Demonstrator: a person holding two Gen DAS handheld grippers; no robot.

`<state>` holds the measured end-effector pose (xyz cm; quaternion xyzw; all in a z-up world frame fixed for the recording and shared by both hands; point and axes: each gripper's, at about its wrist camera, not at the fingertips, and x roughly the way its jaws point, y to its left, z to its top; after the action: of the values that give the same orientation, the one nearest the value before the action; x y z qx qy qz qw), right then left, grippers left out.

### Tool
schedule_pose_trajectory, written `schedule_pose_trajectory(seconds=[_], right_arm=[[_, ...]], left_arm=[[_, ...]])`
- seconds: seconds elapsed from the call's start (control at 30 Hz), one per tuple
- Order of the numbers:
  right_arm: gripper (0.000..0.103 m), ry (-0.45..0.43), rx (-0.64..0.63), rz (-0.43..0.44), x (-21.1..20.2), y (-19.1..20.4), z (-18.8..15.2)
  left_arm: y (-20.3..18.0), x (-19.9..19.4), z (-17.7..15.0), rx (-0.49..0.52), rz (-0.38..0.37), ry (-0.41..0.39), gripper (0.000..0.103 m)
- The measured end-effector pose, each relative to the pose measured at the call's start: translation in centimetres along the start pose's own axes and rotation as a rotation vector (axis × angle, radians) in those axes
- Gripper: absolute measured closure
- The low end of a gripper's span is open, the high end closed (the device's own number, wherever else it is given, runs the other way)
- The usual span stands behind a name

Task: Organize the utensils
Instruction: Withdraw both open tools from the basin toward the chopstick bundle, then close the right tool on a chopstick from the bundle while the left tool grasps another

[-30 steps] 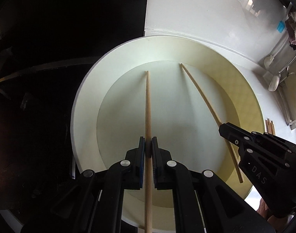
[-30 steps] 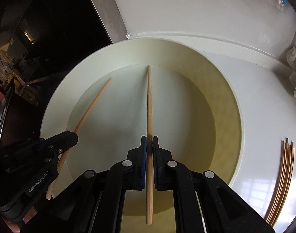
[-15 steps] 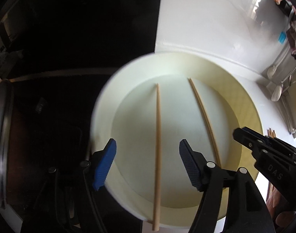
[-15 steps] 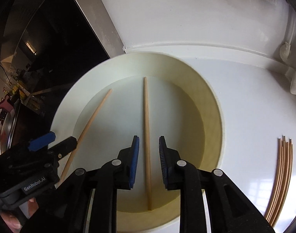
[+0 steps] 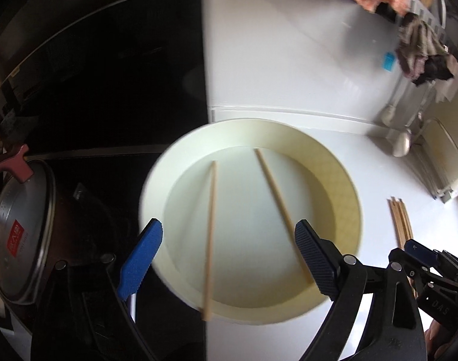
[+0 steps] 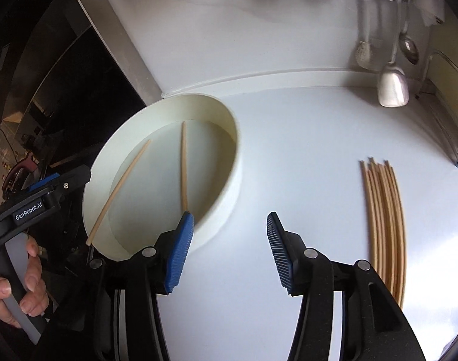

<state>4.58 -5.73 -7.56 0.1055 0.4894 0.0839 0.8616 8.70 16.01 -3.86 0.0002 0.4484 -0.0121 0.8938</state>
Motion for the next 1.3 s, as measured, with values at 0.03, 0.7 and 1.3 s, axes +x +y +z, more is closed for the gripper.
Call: schedule_pose_trajectory(seconds=[0.03, 0.7, 1.3], right_arm=[[0.05, -0.003, 0.016, -0.011, -0.7, -0.9, -0.4], [0.046, -0.03, 0.043, -0.142, -8.2, -20.1, -5.9], [0.044, -0.027, 0.012, -0.146, -1.5, -23.6, -6.1]], left_arm=[[-0.9, -0.2, -0.3, 0.008, -0.007, -0.004, 0.015], [-22.1, -0.7, -8.3, 0.11, -0.095, 0.109, 0.014], [-25.0, 7.2, -10.5, 0.092, -0.038, 0.152, 0.012]])
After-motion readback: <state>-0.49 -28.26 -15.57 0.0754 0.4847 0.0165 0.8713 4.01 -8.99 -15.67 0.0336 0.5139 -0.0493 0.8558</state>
